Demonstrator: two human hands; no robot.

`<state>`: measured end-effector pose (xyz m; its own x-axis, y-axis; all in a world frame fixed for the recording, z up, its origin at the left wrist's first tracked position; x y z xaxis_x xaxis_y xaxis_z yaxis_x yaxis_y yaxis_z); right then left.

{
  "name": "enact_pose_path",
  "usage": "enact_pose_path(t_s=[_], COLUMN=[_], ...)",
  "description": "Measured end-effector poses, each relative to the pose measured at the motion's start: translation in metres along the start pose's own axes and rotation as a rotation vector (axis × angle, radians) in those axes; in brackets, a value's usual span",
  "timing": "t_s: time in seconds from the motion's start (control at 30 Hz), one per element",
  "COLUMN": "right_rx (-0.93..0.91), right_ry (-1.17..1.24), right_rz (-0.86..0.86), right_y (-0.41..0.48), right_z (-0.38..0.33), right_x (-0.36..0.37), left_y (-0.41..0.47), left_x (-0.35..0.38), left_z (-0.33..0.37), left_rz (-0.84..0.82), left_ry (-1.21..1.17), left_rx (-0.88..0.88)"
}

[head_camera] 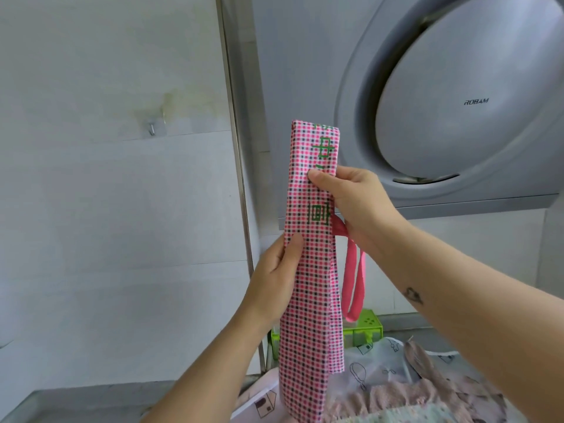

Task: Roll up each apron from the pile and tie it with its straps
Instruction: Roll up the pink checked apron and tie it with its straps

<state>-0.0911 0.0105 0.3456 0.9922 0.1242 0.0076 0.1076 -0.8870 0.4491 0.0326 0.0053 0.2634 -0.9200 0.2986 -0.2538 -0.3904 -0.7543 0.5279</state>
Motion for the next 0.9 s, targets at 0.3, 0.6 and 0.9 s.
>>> enact_pose_path(t_s=[0.3,0.6,0.9], right_rx=[0.053,0.252,0.117], right_ry=[0.029,-0.017,-0.088], right_rz=[-0.073,-0.403,0.083], right_y=[0.008,-0.002,0.010], right_z=[0.018,0.062,0.067], right_x=[-0.005,-0.007,-0.040], left_y=[0.005,0.006,-0.017], left_x=[-0.003,-0.008,0.011], left_z=[-0.002,0.000,-0.024], left_rz=[0.052,0.053,-0.279], left_ry=[0.092,0.161,-0.093], left_rx=[-0.004,-0.020,-0.205])
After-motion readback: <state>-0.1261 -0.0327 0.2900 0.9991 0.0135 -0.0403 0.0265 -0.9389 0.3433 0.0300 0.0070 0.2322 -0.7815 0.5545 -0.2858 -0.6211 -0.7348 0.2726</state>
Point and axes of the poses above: each hand's wrist, its own y-axis towards the middle knuckle, its own x-axis out of the palm, z = x × y, the point moved 4 cm from there along y, towards the middle knuckle, and after that the axes turned 10 degrees about -z, right-handed, at the moved point
